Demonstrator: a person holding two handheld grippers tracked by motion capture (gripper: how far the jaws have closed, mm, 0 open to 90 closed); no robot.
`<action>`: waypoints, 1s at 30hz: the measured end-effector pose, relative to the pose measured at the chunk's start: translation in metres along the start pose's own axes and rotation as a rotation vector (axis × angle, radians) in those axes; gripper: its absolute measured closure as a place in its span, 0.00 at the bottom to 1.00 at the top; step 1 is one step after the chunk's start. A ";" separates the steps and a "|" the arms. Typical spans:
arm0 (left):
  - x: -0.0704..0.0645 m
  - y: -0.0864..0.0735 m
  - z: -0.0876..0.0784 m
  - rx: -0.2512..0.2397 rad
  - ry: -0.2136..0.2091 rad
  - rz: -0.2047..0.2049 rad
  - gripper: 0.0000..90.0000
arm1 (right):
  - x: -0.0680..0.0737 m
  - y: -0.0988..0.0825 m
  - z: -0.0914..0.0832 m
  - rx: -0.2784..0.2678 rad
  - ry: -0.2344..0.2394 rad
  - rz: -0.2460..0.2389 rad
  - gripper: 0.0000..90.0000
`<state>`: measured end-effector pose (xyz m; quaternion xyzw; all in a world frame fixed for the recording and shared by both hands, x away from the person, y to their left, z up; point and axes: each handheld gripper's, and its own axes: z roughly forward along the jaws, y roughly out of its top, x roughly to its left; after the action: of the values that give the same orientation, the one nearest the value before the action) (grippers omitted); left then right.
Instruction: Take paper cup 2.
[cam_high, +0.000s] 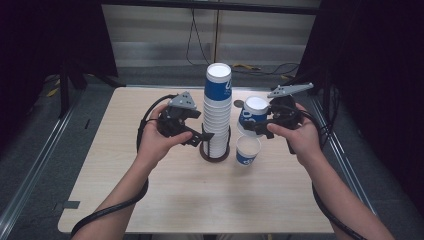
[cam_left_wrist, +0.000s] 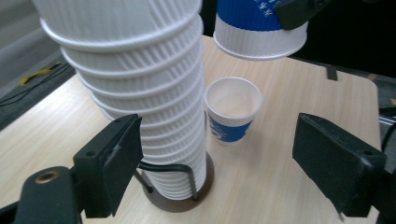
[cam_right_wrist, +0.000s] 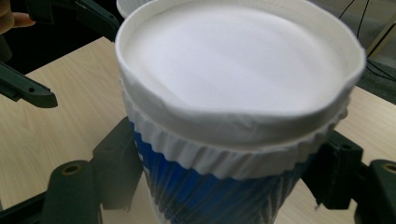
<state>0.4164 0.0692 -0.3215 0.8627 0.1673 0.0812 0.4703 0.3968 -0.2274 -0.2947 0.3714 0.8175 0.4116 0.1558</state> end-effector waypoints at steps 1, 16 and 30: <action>-0.001 -0.001 0.001 -0.001 -0.002 -0.003 0.18 | 0.000 -0.001 0.000 0.002 0.002 0.003 0.26; -0.011 -0.015 0.012 0.006 -0.042 -0.003 0.18 | 0.014 -0.010 0.007 0.078 0.037 -0.079 0.26; -0.015 -0.021 0.016 0.005 -0.087 -0.013 0.18 | 0.026 -0.020 0.018 0.209 0.086 -0.197 0.26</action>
<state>0.4029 0.0614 -0.3477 0.8654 0.1525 0.0403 0.4757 0.3802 -0.2060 -0.3205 0.2859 0.8942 0.3226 0.1208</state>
